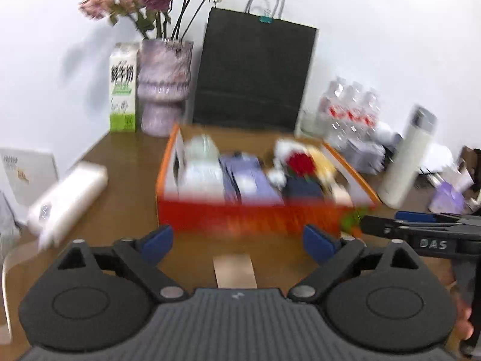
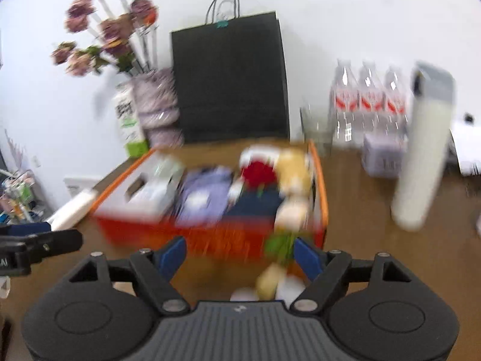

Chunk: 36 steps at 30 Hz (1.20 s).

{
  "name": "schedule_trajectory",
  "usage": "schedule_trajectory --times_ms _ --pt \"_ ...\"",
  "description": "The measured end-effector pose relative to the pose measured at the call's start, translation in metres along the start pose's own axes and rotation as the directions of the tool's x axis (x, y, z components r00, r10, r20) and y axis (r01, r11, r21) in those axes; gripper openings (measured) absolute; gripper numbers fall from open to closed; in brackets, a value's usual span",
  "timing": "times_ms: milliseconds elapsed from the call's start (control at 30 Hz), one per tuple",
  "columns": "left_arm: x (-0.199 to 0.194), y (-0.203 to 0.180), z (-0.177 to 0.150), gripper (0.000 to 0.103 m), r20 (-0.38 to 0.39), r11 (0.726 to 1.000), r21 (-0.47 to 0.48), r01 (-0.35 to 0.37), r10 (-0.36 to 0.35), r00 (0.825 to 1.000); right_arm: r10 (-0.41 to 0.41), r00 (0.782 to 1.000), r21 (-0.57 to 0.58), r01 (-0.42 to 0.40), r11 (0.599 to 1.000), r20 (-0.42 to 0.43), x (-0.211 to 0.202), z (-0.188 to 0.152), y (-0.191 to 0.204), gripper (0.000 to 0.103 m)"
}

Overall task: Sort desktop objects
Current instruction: 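Grasp the black cable with pink tie with the left gripper while the right grasps the beige cloth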

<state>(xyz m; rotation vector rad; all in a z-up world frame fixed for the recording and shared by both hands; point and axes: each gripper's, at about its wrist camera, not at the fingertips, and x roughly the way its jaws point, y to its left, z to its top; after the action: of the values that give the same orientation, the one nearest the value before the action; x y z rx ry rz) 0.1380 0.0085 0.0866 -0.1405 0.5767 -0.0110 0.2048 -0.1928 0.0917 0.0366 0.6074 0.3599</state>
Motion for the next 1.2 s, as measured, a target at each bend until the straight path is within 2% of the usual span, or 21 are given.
schedule_trajectory --times_ms 133,200,300,400,533,633,700,800,867,933,1000,1067,1100,1133,1167,1200 --pt "-0.046 -0.016 -0.066 0.099 0.057 0.998 0.056 0.002 -0.006 0.998 -0.007 1.0 -0.078 0.007 0.997 0.01 -0.043 -0.063 0.018 0.078" --pt "-0.057 -0.022 -0.09 0.1 0.063 0.996 0.091 0.007 -0.013 0.998 -0.038 0.999 -0.074 0.04 0.996 0.024 -0.061 -0.087 0.019 0.078" --pt "-0.062 -0.024 -0.115 0.1 0.057 0.992 0.122 0.015 -0.022 0.998 -0.016 1.0 -0.06 0.018 0.998 0.022 -0.08 -0.115 0.019 0.078" --pt "-0.06 -0.026 -0.128 0.1 0.023 0.99 0.139 0.004 -0.007 1.0 -0.028 0.999 -0.058 0.03 0.998 0.025 -0.089 -0.125 0.018 0.079" --pt "-0.059 -0.02 -0.131 0.102 0.027 0.993 0.116 0.011 -0.014 1.0 -0.003 1.0 0.032 0.002 0.999 0.03 -0.091 -0.134 0.011 0.082" --pt "-0.056 -0.018 -0.132 0.102 0.002 0.994 0.104 0.016 -0.016 1.0 -0.038 0.995 0.052 0.033 0.998 0.088 -0.098 -0.141 0.008 0.083" --pt "-0.057 -0.018 -0.131 0.1 0.015 0.994 0.107 0.024 -0.026 1.0 -0.031 0.996 0.067 0.025 0.997 0.089 -0.097 -0.14 0.004 0.083" --pt "-0.057 -0.024 -0.126 0.088 0.06 0.989 0.147 0.032 -0.041 0.997 -0.023 0.997 0.064 0.018 0.998 0.074 -0.094 -0.139 0.004 0.083" --pt "-0.048 -0.031 -0.119 0.075 0.051 0.981 0.193 0.026 -0.036 0.998 -0.022 0.997 0.063 0.018 0.998 0.078 -0.093 -0.138 0.005 0.083" --pt "-0.034 -0.037 -0.112 0.071 0.016 0.973 0.226 0.045 -0.049 0.999 -0.016 0.997 0.064 0.011 0.998 0.077 -0.092 -0.138 0.005 0.082" --pt "-0.018 -0.04 -0.108 0.071 -0.02 0.968 0.241 0.068 -0.065 0.998 -0.008 0.997 0.055 0.004 0.998 0.076 -0.091 -0.137 0.007 0.082" --pt "0.002 -0.039 -0.102 0.071 -0.099 0.971 0.217 0.099 -0.08 0.992 -0.002 0.997 0.05 -0.002 0.999 0.075 -0.089 -0.135 0.008 0.082" --pt "0.005 -0.038 -0.1 0.066 -0.097 0.973 0.203 0.108 -0.09 0.991 0.0 0.997 0.048 -0.003 0.999 0.073 -0.087 -0.134 0.008 0.082" --pt "0.006 -0.037 -0.099 0.03 -0.087 0.974 0.19 0.122 -0.107 0.991 -0.001 0.997 0.048 -0.002 0.999 0.071 -0.086 -0.132 0.008 0.082" --pt "0.007 -0.036 -0.099 0.019 -0.088 0.973 0.193 0.128 -0.113 0.99 -0.002 0.998 0.048 -0.001 0.999 0.07 -0.084 -0.131 0.009 0.082" --pt "0.006 -0.033 -0.1 0.015 -0.091 0.971 0.188 0.147 -0.132 0.987 -0.001 0.998 0.047 -0.002 0.999 0.068 -0.083 -0.13 0.009 0.082"
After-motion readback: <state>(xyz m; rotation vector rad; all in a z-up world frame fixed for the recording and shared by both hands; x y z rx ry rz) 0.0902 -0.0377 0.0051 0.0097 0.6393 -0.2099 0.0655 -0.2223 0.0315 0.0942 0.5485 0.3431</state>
